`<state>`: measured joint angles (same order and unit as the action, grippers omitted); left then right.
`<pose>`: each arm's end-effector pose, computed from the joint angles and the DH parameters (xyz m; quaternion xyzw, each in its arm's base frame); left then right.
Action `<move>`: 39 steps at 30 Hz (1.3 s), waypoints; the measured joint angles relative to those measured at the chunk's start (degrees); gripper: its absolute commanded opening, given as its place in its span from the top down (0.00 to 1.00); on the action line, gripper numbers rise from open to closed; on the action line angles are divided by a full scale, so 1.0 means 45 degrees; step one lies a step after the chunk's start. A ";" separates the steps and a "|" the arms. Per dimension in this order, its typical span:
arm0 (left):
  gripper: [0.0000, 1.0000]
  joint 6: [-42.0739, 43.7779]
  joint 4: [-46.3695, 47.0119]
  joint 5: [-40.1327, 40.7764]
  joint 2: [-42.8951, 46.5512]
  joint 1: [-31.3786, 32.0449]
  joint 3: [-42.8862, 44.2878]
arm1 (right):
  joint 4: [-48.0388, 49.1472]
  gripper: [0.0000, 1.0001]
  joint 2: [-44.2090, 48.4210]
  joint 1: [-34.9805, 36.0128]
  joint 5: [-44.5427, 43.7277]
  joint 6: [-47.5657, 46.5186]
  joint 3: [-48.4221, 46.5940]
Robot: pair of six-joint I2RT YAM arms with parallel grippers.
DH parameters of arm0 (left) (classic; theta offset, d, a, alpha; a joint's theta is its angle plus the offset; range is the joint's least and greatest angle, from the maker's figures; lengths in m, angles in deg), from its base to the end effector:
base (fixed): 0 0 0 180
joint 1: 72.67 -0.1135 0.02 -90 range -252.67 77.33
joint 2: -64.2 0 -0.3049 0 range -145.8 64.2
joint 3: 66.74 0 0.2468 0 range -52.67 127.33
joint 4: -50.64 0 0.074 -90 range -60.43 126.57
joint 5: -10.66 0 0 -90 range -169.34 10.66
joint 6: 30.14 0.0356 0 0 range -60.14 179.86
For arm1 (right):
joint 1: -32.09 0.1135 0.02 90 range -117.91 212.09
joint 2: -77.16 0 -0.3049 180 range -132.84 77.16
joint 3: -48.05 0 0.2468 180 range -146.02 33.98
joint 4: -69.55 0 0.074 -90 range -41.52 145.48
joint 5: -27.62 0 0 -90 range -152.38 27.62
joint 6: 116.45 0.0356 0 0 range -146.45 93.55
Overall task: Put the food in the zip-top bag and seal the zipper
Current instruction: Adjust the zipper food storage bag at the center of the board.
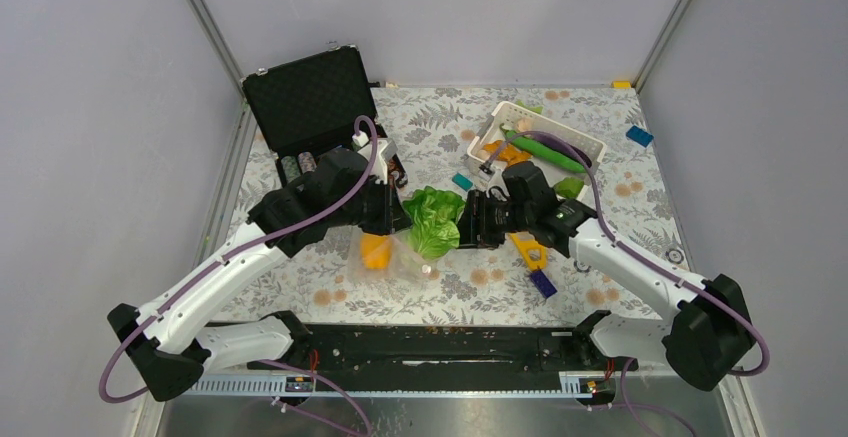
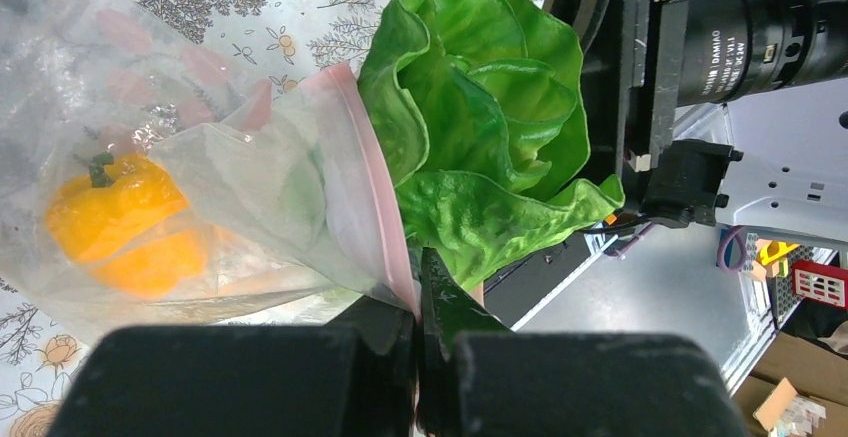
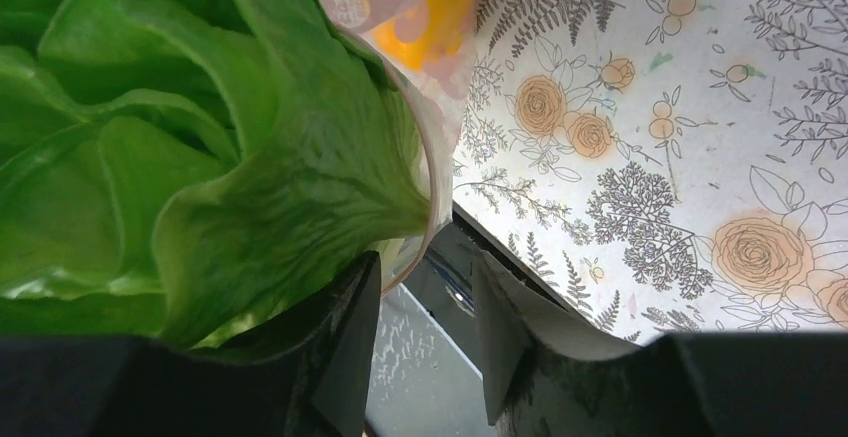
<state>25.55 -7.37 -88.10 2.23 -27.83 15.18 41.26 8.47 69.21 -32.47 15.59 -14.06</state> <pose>0.1342 -0.1411 0.3995 0.1156 0.8895 -0.3311 0.2928 0.1810 0.1592 0.3093 -0.0825 0.8608 0.4612 0.1988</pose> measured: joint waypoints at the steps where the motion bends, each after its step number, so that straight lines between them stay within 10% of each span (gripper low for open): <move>1: 1.00 0.0000 0.0005 0.0000 0.0000 0.0000 0.0000 | 0.0000 0.57 -0.0097 0.0010 0.0073 0.0024 0.0005; 11: 1.00 -0.0005 0.0087 -0.0010 0.0000 0.0000 0.0000 | 0.0942 1.00 -0.1146 0.0466 0.0282 0.0777 0.0029; 39: 0.91 -0.0112 -0.1778 0.3827 -0.1982 0.0015 0.3002 | -0.6067 1.00 0.1467 0.0636 -0.7329 -0.3662 -0.5838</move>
<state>25.05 -15.37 -70.87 -6.69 -27.77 28.69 13.96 15.07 72.07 -65.45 -0.89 -40.33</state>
